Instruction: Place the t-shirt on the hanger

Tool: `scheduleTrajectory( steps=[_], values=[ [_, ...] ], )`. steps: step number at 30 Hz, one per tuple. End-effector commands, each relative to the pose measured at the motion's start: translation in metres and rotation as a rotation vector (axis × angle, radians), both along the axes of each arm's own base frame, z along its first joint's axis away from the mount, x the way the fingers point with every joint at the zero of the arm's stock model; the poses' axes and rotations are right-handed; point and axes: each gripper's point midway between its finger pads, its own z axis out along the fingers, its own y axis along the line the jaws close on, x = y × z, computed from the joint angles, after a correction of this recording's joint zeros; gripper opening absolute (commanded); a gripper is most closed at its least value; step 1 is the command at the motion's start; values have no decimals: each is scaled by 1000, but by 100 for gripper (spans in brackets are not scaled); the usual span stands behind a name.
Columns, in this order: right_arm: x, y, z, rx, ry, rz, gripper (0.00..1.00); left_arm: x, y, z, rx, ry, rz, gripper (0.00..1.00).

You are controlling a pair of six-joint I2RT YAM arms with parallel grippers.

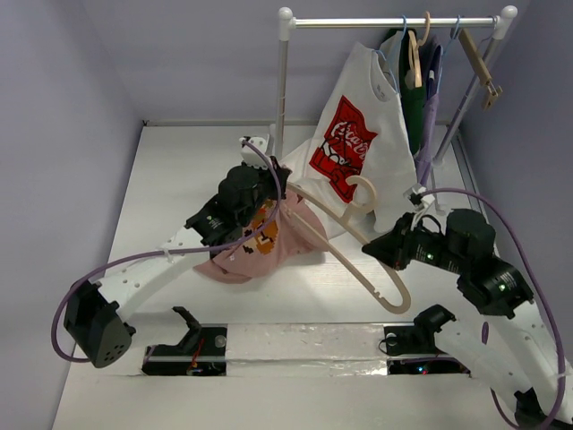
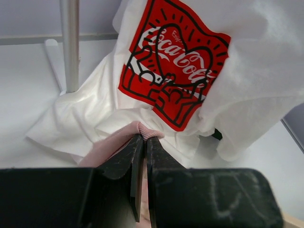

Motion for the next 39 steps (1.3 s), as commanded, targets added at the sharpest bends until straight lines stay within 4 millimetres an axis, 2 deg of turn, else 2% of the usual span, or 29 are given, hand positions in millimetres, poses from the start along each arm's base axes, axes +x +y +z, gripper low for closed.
scheduleTrajectory(
  steps=[1,7,10,12,16,19,24,26,31,35,39],
  values=[
    [13,18,7,57,-37,58,0,-18,-5,68,-111,-139,-58,0],
    [40,19,15,69,-102,-28,0,-44,-16,73,-141,-134,-128,0],
    [55,20,14,76,-121,-76,0,-53,-15,74,-151,-130,-119,0],
    [67,21,15,81,-133,-109,0,-57,-10,78,-161,-131,-102,0],
    [73,29,20,109,-155,-116,0,-65,-9,82,-177,-133,-95,0],
    [85,29,23,112,-181,-170,0,-68,-7,88,-192,-141,-90,0],
    [88,48,21,141,-196,-150,0,-84,-17,95,-209,-146,-128,0],
    [97,51,15,120,-196,-186,0,-89,-18,98,-217,-149,-134,0],
    [104,65,22,141,-249,-217,0,-94,-4,108,-240,-163,-100,0],
    [114,68,22,156,-264,-268,0,-101,-2,110,-251,-161,-111,0],
    [111,80,24,157,-273,-228,0,-100,3,109,-241,-166,-92,0]
  ],
)
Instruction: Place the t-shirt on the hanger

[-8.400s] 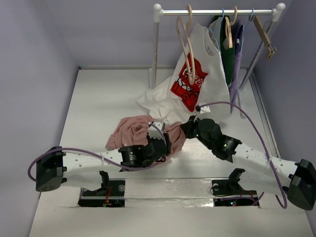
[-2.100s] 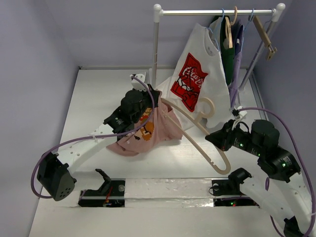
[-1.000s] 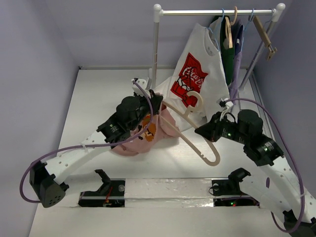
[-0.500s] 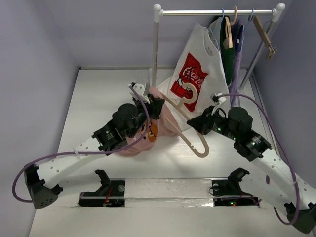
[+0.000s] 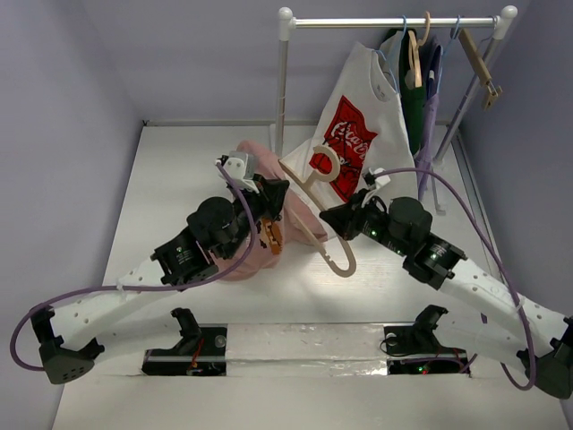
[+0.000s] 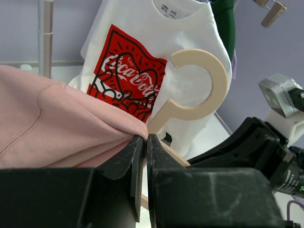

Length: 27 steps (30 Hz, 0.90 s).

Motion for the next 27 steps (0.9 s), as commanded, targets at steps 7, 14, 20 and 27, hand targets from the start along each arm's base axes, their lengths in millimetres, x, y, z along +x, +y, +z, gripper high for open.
scheduleTrajectory(
  steps=[7,14,20,27],
  values=[
    [-53,-13,24,-29,-65,173,0,1,47,40,-34,-58,165,0],
    [-113,-37,3,-86,27,338,0,6,49,28,20,-15,183,0],
    [-112,-40,26,-22,-2,299,0,10,23,26,34,3,119,0],
    [-53,-3,38,53,-67,184,0,-11,-25,23,-22,12,-62,0]
  ],
)
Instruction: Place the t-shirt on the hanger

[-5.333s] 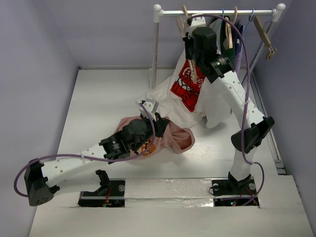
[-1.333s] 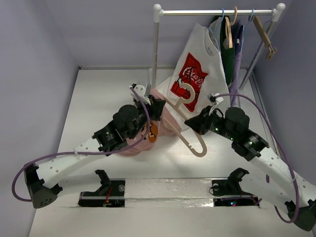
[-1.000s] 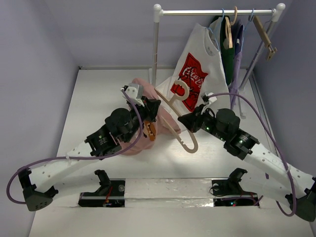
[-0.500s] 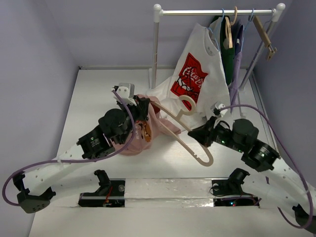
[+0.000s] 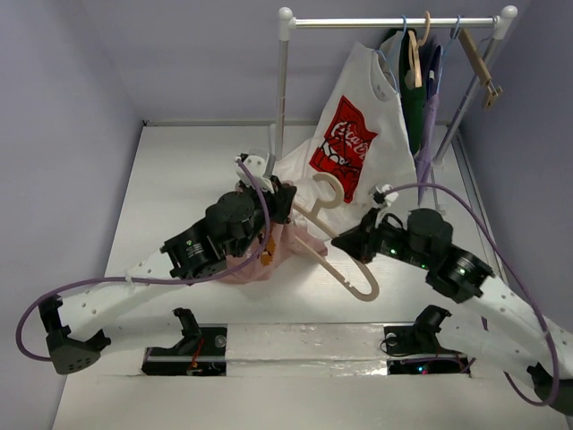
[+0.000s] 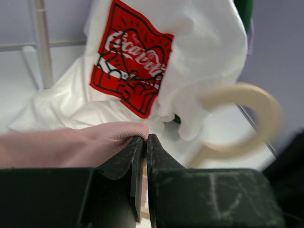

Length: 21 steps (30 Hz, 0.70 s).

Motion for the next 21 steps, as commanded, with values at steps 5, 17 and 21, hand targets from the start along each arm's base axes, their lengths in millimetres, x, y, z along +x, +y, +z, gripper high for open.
scheduleTrajectory(
  steps=[5,17,21],
  values=[
    [58,44,43,202,-140,-104,0,-32,-18,40,-188,-57,-125,0],
    [83,46,99,349,-329,-205,0,-56,-46,37,-167,-72,-297,0],
    [87,12,142,467,-415,-356,0,-52,-35,26,-195,-37,-241,0]
  ],
)
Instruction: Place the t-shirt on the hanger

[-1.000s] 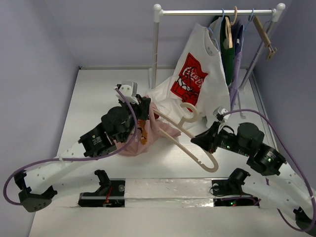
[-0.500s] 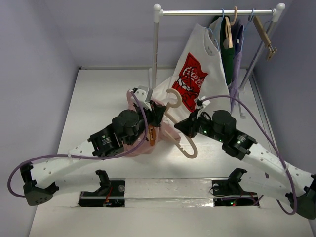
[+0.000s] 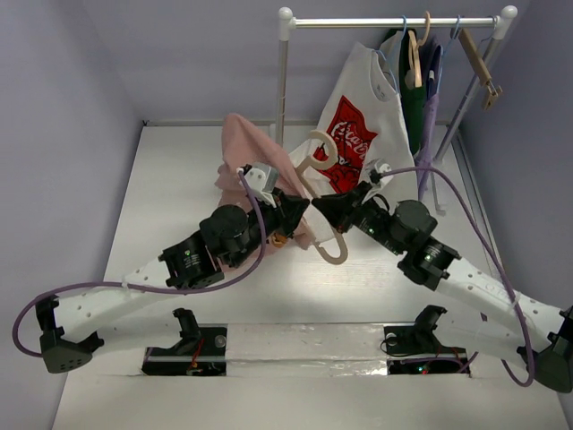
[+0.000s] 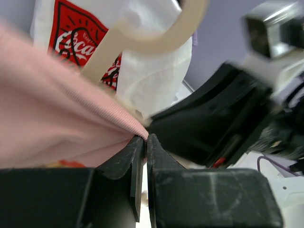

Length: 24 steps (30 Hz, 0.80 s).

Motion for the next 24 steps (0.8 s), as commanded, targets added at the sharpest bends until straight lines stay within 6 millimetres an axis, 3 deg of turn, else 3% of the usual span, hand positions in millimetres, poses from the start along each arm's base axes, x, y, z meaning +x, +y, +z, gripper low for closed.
scheduleTrajectory(
  steps=[1,3,4,6,7,9,10,12,15,17,20,24],
  values=[
    [5,-45,99,252,-228,-195,0,-11,3,17,-113,-4,-24,0],
    [-5,-82,121,307,-269,-291,0,-7,12,12,-107,10,19,0],
    [-3,-97,113,278,-259,-360,0,-7,15,12,-109,14,31,0],
    [-19,-123,110,266,-257,-388,0,-4,20,9,-102,18,59,0],
    [-22,-126,102,239,-231,-388,0,-3,22,10,-100,14,69,0],
    [-31,-113,75,171,-169,-301,0,0,28,18,-99,1,96,0],
    [-37,-97,45,105,-86,-213,0,1,33,24,-97,-15,112,0],
    [-41,-83,0,21,19,-149,0,3,41,43,-113,-43,139,0],
    [-60,-76,-29,-36,91,-47,0,11,52,64,-108,-70,210,0],
    [-74,-77,-24,-31,81,11,0,13,56,80,-125,-84,230,0],
    [-90,-78,-16,-24,59,73,0,23,53,87,-109,-92,249,0],
    [-100,-67,-26,-61,70,162,0,26,39,96,-88,-98,214,0]
  ],
)
